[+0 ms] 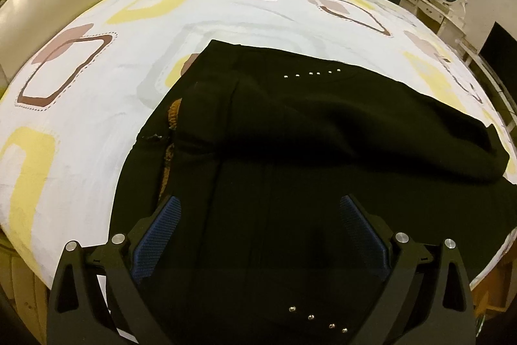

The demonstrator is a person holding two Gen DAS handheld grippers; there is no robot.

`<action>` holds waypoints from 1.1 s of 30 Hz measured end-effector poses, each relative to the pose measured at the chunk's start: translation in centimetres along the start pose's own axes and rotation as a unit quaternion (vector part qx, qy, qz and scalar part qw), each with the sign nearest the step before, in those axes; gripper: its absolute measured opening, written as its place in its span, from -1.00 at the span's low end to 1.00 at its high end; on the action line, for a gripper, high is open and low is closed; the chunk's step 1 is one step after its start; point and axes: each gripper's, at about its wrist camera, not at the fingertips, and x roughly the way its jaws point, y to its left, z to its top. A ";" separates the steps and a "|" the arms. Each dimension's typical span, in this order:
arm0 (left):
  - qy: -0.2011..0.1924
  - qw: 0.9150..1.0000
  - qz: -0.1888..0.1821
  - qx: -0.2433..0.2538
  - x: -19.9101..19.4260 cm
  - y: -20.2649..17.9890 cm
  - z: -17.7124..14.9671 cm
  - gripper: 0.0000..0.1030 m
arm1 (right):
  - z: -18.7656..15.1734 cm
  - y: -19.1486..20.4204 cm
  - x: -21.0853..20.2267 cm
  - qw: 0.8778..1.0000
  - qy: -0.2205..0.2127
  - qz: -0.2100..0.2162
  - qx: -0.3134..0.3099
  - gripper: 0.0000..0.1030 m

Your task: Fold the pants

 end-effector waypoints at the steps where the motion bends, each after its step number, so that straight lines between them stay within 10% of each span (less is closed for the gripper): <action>1: 0.000 1.000 0.003 0.001 0.0 -0.1 -0.1 0.90 | -0.1 0.3 0.3 1.000 0.000 -0.010 -0.016 0.39; 4: 0.002 1.000 0.012 0.004 0.0 -0.3 -0.1 0.90 | -0.6 1.1 0.5 0.998 0.007 -0.023 -0.053 0.13; 6: 0.004 1.000 0.017 0.005 0.1 -0.4 -0.1 0.90 | -0.6 1.0 0.6 0.998 0.025 0.012 -0.054 -0.82; 13: 0.004 1.000 0.025 0.003 0.4 -1.1 0.1 0.90 | 0.5 2.1 -2.1 0.996 -0.030 -0.007 -0.089 -0.89; 20: 0.001 1.000 0.027 0.008 0.6 -0.8 0.3 0.90 | -0.1 0.3 0.8 0.997 -0.012 -0.041 -0.057 -0.88; 26: -0.004 1.000 0.022 0.006 0.0 1.8 1.0 0.90 | 1.1 1.8 -2.8 0.993 -0.068 -0.091 -0.038 -0.40; 33: 0.014 1.000 0.013 -0.007 0.3 6.7 4.7 0.90 | -0.3 18.2 -2.7 0.979 -0.061 0.059 -0.186 0.26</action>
